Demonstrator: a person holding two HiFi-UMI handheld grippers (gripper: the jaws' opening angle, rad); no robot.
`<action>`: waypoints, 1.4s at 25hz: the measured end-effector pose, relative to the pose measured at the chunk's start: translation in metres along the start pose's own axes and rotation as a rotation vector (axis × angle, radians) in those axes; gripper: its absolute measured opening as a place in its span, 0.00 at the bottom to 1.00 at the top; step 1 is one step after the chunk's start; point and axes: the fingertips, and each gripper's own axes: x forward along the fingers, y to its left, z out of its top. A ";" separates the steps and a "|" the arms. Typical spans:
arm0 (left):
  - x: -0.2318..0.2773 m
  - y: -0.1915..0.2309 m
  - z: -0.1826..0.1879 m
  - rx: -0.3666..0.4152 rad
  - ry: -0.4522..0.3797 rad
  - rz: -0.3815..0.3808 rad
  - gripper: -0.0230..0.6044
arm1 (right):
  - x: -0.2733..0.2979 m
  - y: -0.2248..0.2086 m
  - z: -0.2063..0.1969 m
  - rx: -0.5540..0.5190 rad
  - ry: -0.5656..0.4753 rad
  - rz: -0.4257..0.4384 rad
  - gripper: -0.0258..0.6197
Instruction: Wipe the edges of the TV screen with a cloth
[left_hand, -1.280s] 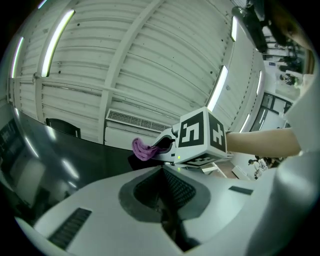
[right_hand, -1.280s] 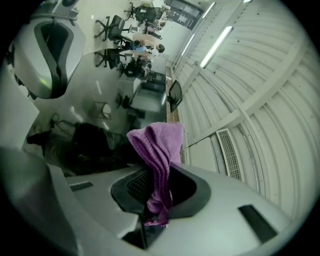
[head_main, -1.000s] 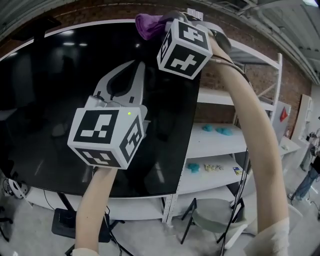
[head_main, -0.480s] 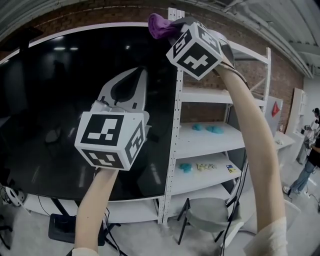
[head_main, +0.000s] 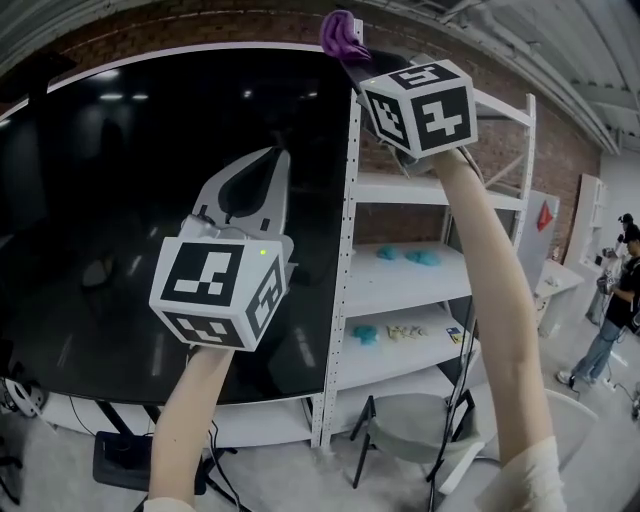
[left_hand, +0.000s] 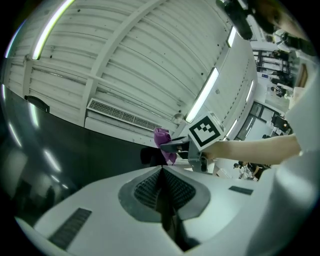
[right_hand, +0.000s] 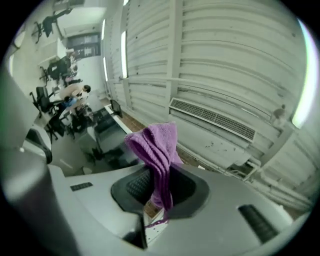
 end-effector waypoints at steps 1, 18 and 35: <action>-0.002 0.000 -0.004 0.001 0.007 -0.002 0.06 | -0.002 -0.002 -0.003 0.053 -0.018 -0.012 0.14; -0.059 -0.056 -0.107 -0.167 0.107 -0.048 0.06 | -0.090 0.123 -0.150 0.399 0.029 0.122 0.14; -0.239 -0.143 -0.314 -0.298 0.462 0.058 0.06 | -0.236 0.354 -0.371 0.507 0.336 0.224 0.14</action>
